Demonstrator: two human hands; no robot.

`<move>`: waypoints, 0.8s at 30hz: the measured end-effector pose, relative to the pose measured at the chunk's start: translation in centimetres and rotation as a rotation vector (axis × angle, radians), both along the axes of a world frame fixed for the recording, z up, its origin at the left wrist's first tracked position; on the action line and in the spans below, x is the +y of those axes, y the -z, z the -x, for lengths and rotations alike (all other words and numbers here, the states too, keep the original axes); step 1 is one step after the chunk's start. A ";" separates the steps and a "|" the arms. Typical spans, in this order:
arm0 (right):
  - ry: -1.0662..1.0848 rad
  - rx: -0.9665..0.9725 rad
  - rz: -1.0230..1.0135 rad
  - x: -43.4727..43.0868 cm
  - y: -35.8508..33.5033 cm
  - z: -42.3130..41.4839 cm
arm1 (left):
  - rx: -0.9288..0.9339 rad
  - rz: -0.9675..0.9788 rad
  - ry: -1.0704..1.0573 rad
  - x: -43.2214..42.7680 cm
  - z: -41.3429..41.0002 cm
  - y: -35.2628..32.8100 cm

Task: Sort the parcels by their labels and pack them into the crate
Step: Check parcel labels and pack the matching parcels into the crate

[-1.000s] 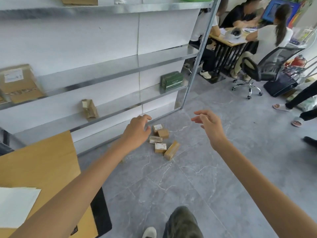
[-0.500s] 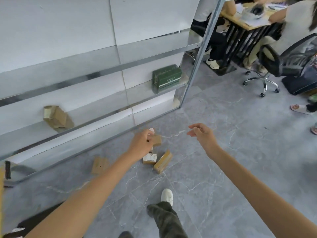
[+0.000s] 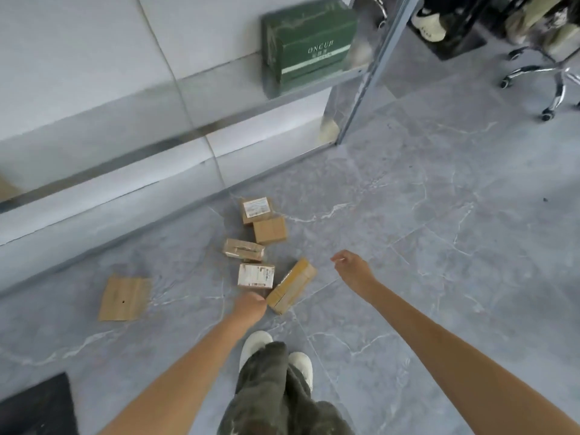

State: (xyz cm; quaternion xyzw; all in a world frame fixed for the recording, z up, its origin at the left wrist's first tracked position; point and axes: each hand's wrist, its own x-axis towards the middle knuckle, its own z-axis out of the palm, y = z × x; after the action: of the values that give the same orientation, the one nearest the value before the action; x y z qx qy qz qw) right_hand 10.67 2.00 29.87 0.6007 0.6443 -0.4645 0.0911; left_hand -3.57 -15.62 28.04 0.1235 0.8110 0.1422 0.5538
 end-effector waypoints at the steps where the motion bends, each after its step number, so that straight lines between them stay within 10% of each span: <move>1: -0.023 -0.027 0.006 0.8 4.2 0.3 | -0.028 0.032 -0.031 0.5 -0.1 4.4; 12: -0.349 -0.151 0.182 3.9 35.4 2.4 | -0.514 0.239 -0.294 3.8 -0.1 32.2; 17: -0.091 -0.010 0.153 4.4 30.3 1.3 | -0.499 0.100 -0.522 4.0 0.3 28.5; 24: 0.084 0.197 0.022 6.8 7.1 -0.8 | -0.413 -0.146 -0.487 5.8 2.1 5.0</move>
State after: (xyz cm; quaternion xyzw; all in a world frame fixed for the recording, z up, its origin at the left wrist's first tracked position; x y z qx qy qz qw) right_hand 11.43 8.77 22.74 0.5777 0.6191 -0.5317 0.0145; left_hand -5.65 -9.81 23.01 -0.0660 0.6748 0.3503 0.6462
